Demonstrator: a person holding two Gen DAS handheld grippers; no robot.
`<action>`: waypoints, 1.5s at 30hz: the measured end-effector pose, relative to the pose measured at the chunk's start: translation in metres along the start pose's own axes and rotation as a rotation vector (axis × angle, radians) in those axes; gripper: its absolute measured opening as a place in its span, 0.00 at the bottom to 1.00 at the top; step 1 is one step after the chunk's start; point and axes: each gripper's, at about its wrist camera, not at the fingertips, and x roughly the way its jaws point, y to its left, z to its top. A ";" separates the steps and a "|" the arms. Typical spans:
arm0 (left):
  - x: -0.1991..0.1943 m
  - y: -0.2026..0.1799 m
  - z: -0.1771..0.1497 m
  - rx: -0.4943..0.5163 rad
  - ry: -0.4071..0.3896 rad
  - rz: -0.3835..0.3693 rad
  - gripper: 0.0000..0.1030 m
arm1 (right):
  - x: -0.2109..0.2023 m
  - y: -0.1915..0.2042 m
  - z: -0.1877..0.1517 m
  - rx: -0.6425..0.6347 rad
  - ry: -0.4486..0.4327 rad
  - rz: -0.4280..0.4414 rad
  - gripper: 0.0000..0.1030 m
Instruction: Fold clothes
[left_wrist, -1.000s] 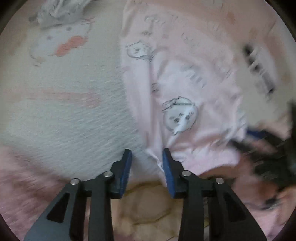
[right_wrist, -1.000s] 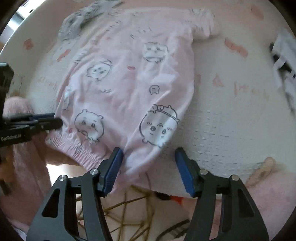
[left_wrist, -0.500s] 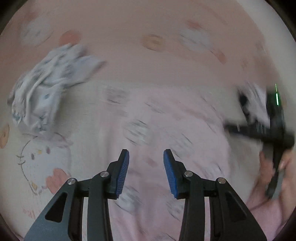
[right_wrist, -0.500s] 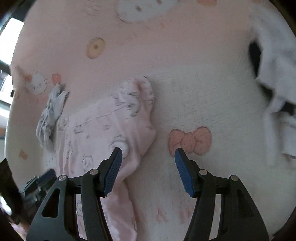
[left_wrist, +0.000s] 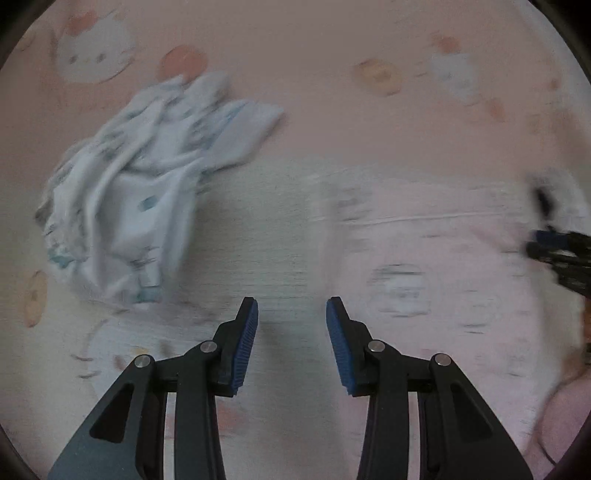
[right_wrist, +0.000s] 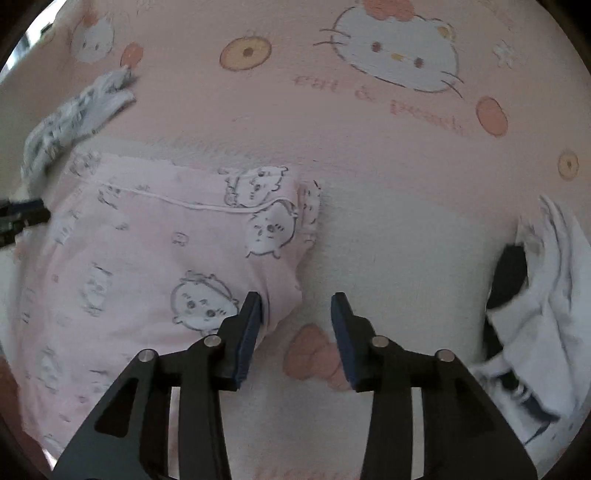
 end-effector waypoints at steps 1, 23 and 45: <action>-0.003 -0.011 -0.002 0.029 -0.010 -0.044 0.39 | -0.013 0.002 -0.003 0.025 -0.047 -0.016 0.45; -0.026 -0.123 -0.140 0.391 0.170 -0.051 0.61 | -0.052 0.112 -0.138 -0.024 0.076 0.012 0.56; -0.062 -0.066 -0.190 -0.018 0.150 0.075 0.70 | -0.089 0.106 -0.198 0.224 0.125 -0.008 0.69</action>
